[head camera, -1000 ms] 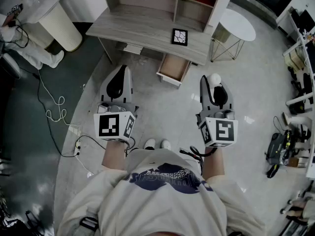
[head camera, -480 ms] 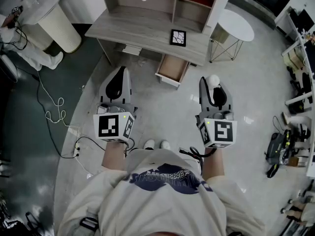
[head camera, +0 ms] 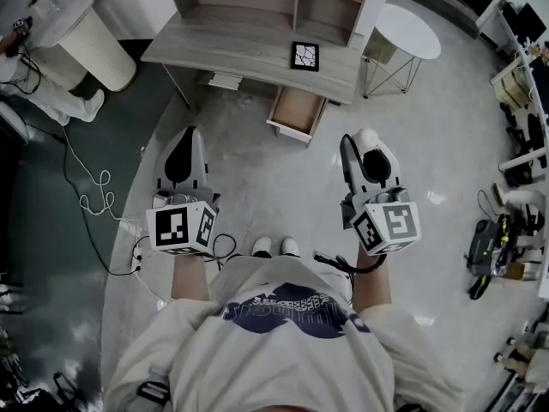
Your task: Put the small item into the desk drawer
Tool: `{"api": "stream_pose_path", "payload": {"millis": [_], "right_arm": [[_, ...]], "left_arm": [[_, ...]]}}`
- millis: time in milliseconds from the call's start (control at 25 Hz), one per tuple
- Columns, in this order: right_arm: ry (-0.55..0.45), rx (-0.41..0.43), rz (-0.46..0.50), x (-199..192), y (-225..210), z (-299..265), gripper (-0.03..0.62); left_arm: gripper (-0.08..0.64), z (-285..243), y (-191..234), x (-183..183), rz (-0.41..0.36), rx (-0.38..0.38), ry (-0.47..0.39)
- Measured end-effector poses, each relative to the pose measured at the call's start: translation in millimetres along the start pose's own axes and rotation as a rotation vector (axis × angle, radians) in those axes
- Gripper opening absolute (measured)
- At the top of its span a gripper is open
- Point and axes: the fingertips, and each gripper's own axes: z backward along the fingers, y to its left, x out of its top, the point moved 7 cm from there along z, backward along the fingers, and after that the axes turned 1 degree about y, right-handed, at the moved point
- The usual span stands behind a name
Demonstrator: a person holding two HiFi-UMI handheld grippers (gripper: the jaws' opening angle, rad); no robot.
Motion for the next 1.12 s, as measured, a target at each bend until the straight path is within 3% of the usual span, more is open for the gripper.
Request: {"api": "stream_pose_path", "payload": {"millis": [480,800,1120], "right_arm": [[0.023,0.001,0.006,-4,-33,4,0.126],[0.037,0.046,-0.006,-13,-69,-5,0.126],[0.064,0.090,-0.024,-28,-69,-39,0.126]], "left_arm": [[0.008,-26,-33,-17,-0.025,-0.025,0.063],[0.008,-41,-65,-32,-0.033,-0.008,0.106],[0.008,-47,-42,-43,-0.050,0.044,0.158]]}}
